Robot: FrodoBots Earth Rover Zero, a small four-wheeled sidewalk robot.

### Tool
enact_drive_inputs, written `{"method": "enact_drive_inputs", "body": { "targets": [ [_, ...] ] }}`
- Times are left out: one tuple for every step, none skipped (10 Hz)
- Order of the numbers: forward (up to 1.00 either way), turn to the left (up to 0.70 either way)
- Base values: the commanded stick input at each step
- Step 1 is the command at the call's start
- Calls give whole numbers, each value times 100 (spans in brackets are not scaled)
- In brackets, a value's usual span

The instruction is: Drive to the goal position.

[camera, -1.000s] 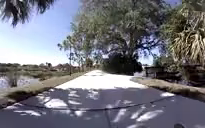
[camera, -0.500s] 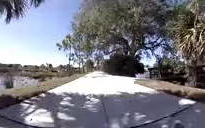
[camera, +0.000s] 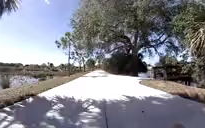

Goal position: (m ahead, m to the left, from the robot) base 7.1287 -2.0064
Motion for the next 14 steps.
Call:
{"method": "enact_drive_inputs", "body": {
  "targets": [
    [100,0],
    [100,0],
    [100,0],
    [100,0],
    [100,0],
    [100,0],
    [100,0],
    [100,0],
    [100,0],
    [100,0],
    [100,0],
    [100,0],
    [100,0],
    [100,0]
  ]
}}
